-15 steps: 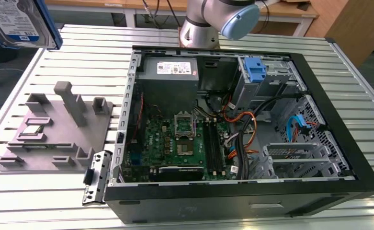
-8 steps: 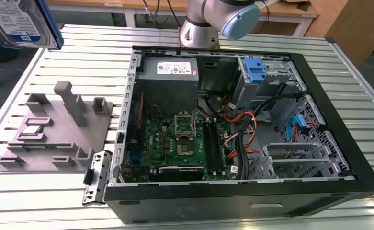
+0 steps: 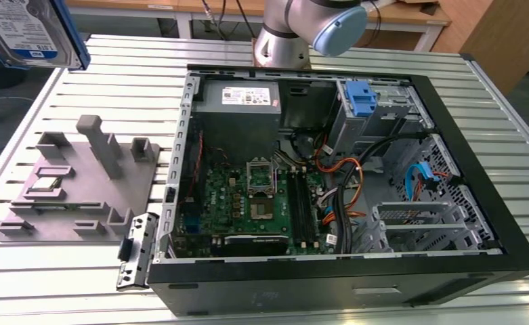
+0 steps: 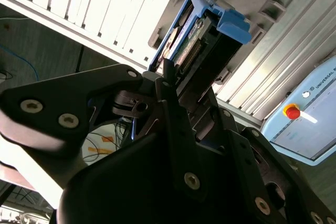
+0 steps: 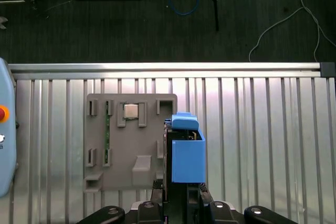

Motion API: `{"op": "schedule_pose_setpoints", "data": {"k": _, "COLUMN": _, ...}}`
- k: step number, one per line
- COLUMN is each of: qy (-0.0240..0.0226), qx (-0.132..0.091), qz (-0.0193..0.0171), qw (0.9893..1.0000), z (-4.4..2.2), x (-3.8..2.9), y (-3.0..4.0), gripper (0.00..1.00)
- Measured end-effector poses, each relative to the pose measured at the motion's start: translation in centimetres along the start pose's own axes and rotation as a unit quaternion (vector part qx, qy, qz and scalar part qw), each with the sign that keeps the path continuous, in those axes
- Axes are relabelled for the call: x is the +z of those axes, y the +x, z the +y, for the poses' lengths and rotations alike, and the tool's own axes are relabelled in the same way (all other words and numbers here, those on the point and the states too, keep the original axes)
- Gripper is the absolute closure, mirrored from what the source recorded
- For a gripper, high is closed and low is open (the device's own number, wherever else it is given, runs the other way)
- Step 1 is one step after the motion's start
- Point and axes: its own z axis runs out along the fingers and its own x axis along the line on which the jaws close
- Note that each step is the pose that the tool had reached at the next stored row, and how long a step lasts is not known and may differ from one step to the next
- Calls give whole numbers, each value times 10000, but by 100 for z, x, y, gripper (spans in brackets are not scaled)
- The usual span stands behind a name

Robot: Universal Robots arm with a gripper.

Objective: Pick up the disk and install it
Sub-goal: 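Pick up the disk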

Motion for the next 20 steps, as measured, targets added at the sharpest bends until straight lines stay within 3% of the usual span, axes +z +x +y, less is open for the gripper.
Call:
{"op": "schedule_pose_setpoints", "data": {"k": 4, "qy": 0, "qx": 0, "qz": 0, "qw": 10000, "z": -26, "x": -2, "y": -1, "gripper": 65}}
{"op": "schedule_pose_setpoints", "data": {"k": 13, "qy": 0, "qx": 0, "qz": 0, "qw": 10000, "z": -164, "x": -8, "y": -6, "gripper": 65}}
{"op": "schedule_pose_setpoints", "data": {"k": 20, "qy": 0, "qx": 0, "qz": 0, "qw": 10000, "z": -179, "x": -9, "y": -6, "gripper": 65}}
